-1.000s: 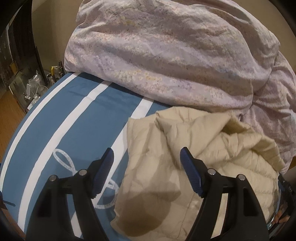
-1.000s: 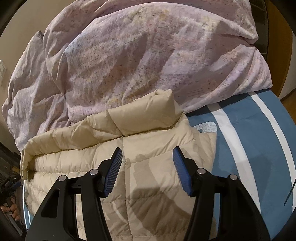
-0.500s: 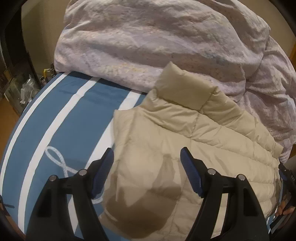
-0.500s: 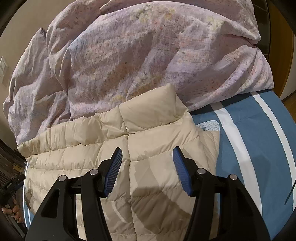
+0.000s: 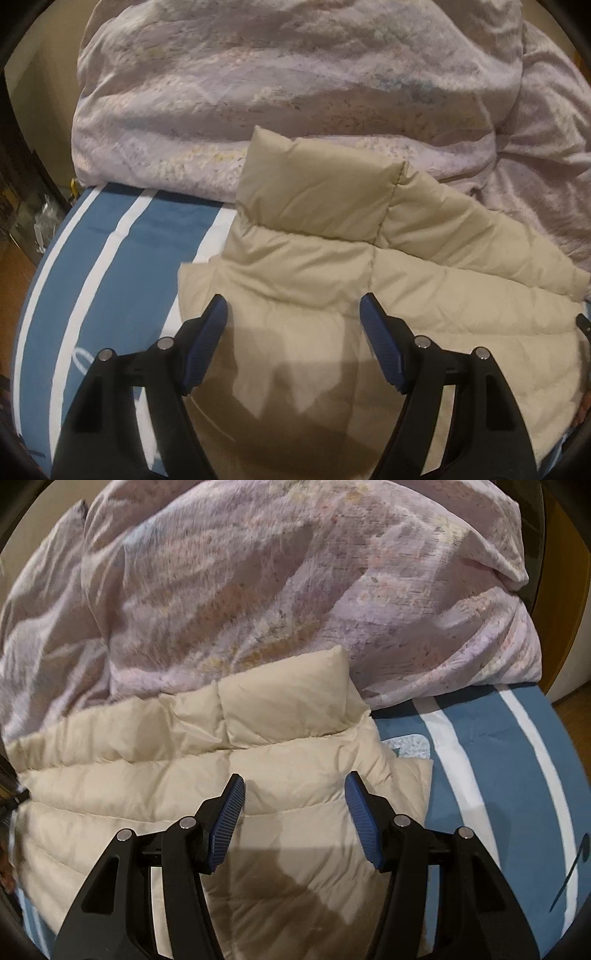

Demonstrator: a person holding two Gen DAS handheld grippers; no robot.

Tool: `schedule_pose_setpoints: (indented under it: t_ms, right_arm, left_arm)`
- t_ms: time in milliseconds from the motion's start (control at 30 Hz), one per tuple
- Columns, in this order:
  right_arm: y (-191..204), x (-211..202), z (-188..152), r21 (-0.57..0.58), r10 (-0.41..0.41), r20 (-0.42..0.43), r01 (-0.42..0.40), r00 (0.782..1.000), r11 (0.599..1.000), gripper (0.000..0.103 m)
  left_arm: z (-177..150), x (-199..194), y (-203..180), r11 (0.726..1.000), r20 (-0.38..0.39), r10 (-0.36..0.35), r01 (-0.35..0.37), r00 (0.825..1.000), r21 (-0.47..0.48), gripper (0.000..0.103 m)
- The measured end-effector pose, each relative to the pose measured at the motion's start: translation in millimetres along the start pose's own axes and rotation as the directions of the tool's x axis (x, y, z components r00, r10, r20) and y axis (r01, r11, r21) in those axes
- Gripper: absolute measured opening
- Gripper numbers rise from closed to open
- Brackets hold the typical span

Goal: Fold large clothes
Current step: 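Press and smooth the folded jacket near the collar with both tools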

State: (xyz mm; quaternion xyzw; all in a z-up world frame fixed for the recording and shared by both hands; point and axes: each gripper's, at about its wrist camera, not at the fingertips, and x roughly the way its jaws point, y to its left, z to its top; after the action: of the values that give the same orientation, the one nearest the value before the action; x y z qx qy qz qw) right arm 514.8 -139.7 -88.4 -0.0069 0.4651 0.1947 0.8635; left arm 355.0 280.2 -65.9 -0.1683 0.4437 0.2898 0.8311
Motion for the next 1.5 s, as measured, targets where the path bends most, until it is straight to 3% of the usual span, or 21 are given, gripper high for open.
schedule_pose_setpoints:
  t_ms: [233,533,867,1500]
  right_arm:
    - [2.5,21.1,-0.2,-0.01,-0.058,-0.007,0.057,0.998,0.998,0.062]
    - [12.4,43.4,-6.5,-0.039,-0.095,0.023,0.096,0.995,0.995,0.069]
    - [22.0,54.2,-11.5,-0.051,-0.106,0.037,0.108,0.994,0.993,0.074]
    - [30.6,60.1,-16.4,-0.057,-0.117,0.031,0.119,0.993,0.991,0.079]
  left_arm:
    - [13.7,33.3,2.6,0.998,0.01,0.065,-0.065,0.998,0.006,0.076]
    - [11.2,61.3,7.6,0.997,0.018,0.08,-0.08,0.997,-0.021,0.086]
    - [6.6,72.1,13.8,0.997,0.02,0.07,-0.07,0.997,-0.044,0.094]
    - [6.6,74.2,15.3,0.997,0.02,0.07,-0.069,0.997,-0.045,0.096]
